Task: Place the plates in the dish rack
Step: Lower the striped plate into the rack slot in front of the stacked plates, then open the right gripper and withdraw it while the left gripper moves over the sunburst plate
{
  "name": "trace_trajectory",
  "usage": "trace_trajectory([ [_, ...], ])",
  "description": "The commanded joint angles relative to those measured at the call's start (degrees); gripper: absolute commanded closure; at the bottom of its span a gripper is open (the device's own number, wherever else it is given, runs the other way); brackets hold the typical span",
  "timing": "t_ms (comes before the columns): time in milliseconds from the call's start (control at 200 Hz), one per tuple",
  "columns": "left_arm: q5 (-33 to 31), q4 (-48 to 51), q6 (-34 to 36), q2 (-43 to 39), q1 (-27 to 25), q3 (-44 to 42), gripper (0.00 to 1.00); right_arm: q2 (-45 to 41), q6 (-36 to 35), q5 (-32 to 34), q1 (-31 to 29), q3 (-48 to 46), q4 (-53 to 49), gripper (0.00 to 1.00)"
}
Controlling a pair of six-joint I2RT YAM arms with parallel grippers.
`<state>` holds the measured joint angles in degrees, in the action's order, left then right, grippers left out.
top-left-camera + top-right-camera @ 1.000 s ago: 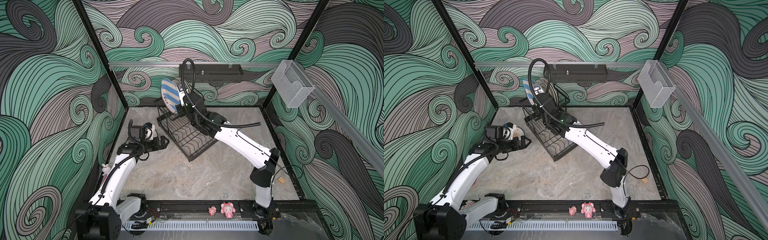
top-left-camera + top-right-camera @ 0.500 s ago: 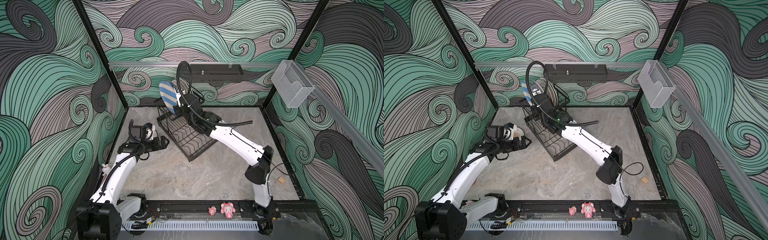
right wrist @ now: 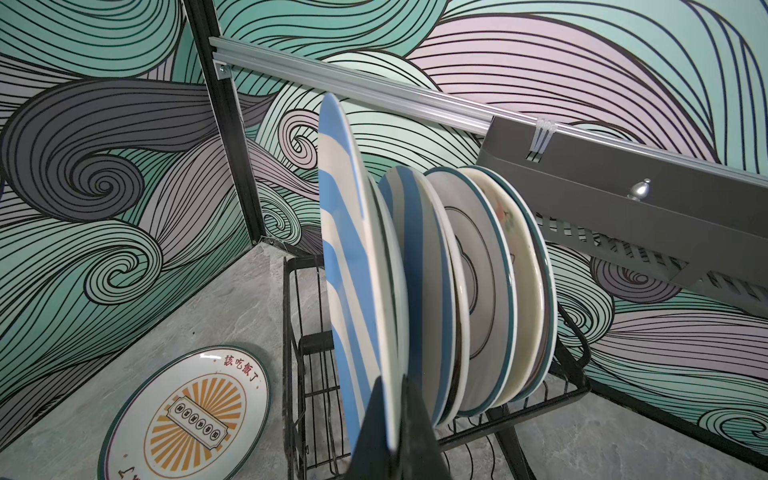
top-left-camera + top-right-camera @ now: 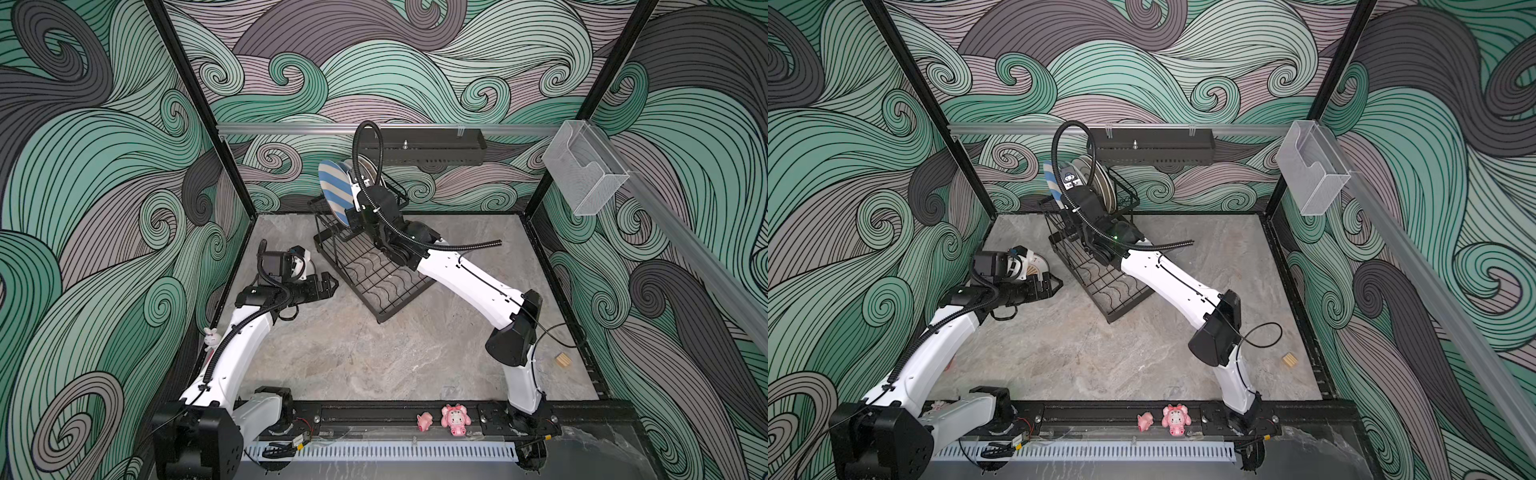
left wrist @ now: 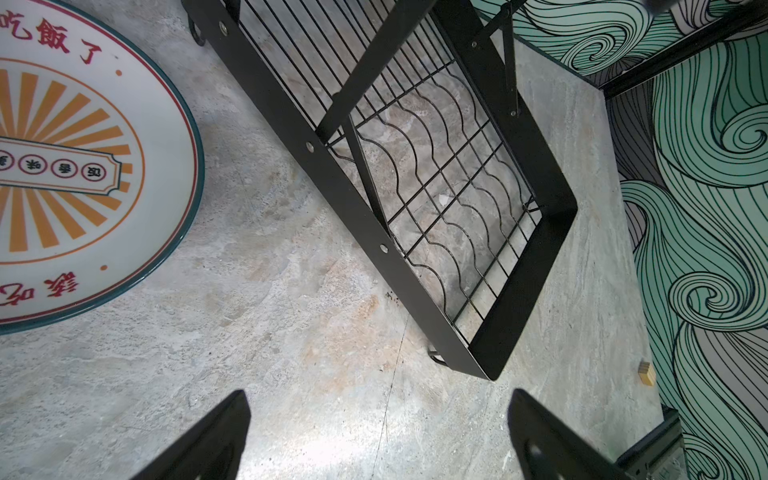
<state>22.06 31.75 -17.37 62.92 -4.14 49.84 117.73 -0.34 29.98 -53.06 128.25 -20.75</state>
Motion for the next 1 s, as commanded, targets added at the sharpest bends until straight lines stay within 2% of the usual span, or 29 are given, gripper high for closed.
trace_trajectory([
  [0, -0.64, 1.04, 0.76, 0.11, 0.54, 0.69, 0.01, 2.0, 0.57, 0.65, 0.24, 3.04, 1.11, 1.0],
  [295, -0.81, 1.28, 0.85, 0.28, 0.54, 0.78, 0.01, 5.86, -0.2, 2.41, 0.58, 6.01, 0.93, 1.0],
  [876, -1.66, 1.91, 1.05, 0.46, 0.63, 1.01, 0.01, 10.41, 1.48, 1.15, 1.79, 9.5, -2.49, 1.0],
  [926, -1.83, 1.92, 1.06, 0.45, 0.65, 0.96, 0.01, 10.34, 1.61, 1.13, 1.82, 9.35, -2.46, 0.96],
  [991, -1.93, 2.0, 1.11, 0.44, 0.71, 0.97, 0.01, 10.37, 1.57, 1.05, 1.82, 9.28, -2.56, 0.87],
])
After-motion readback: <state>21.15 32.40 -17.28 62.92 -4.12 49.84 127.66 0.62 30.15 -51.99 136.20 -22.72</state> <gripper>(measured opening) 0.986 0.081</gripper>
